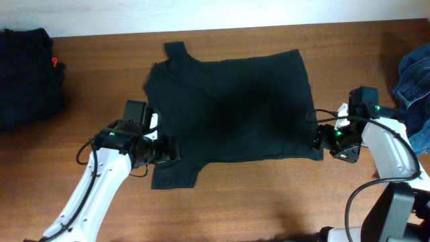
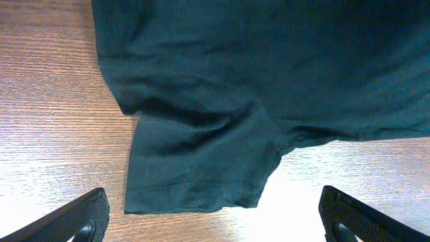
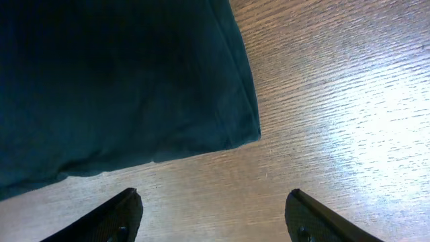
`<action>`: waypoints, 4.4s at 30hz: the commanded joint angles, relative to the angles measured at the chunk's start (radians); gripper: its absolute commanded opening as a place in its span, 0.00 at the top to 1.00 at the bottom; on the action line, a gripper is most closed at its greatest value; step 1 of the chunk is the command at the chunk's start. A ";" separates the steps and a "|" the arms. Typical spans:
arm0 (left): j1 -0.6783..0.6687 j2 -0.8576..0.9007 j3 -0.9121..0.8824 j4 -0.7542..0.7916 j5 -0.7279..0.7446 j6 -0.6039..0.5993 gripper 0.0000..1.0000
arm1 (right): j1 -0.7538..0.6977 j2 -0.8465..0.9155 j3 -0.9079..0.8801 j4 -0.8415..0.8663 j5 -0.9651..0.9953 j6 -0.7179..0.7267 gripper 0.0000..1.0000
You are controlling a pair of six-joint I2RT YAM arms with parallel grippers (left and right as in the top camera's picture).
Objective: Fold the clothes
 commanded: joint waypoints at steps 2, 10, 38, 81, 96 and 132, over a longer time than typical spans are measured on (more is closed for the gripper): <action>0.001 0.043 0.005 0.023 0.000 0.019 0.01 | -0.003 -0.003 -0.038 0.051 0.010 0.003 0.27; 0.001 0.085 0.005 0.053 -0.002 0.019 0.01 | -0.003 -0.003 -0.075 0.165 0.011 -0.005 0.27; 0.003 0.085 0.005 0.062 -0.027 0.019 0.00 | -0.003 0.154 -0.107 0.251 0.033 0.068 0.33; 0.003 0.085 0.005 0.059 -0.026 0.019 0.01 | -0.003 0.157 -0.164 0.259 0.033 0.068 0.96; 0.003 0.085 0.065 -0.128 0.024 -0.004 0.13 | -0.003 0.148 -0.058 0.182 0.033 0.067 0.96; 0.001 0.211 -0.198 0.106 -0.045 -0.014 0.19 | -0.003 0.148 -0.058 0.214 0.032 0.068 0.96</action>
